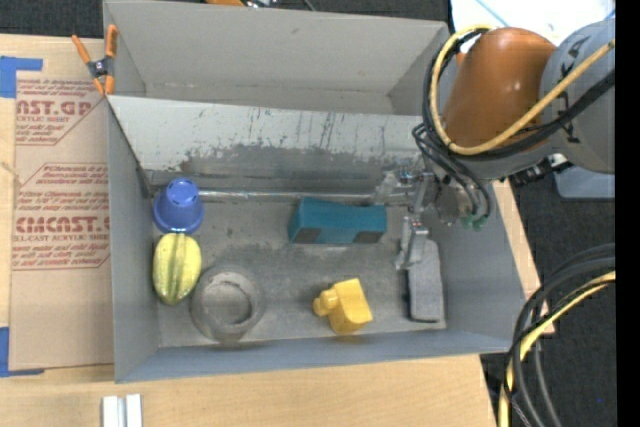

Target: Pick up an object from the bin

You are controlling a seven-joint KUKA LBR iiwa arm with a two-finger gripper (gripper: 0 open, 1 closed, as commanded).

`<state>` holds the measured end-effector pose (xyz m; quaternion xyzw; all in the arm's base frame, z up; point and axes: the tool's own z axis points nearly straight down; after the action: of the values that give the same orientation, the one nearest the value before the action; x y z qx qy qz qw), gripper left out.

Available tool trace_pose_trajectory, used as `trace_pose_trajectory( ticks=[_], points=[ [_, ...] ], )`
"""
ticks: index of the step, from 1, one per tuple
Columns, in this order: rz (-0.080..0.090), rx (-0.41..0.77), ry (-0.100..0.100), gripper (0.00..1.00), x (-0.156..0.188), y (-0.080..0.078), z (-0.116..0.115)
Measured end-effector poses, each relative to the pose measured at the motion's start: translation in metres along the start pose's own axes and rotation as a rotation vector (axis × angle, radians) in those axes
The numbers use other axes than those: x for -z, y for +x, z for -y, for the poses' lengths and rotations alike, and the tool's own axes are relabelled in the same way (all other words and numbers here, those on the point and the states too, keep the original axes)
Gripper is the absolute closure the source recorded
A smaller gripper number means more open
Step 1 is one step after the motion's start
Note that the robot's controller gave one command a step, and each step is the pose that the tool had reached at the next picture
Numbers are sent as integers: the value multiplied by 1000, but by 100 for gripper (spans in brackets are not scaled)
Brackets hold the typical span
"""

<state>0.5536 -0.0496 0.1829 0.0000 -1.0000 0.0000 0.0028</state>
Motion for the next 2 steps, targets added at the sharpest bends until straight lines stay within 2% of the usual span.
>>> trace_pose_trajectory(
  ticks=[1, 2],
  points=[
    [8, 0, 1, 0, 5, -2, 0],
    [6, -150, -2, 0, -114, -37, -53]
  ],
)
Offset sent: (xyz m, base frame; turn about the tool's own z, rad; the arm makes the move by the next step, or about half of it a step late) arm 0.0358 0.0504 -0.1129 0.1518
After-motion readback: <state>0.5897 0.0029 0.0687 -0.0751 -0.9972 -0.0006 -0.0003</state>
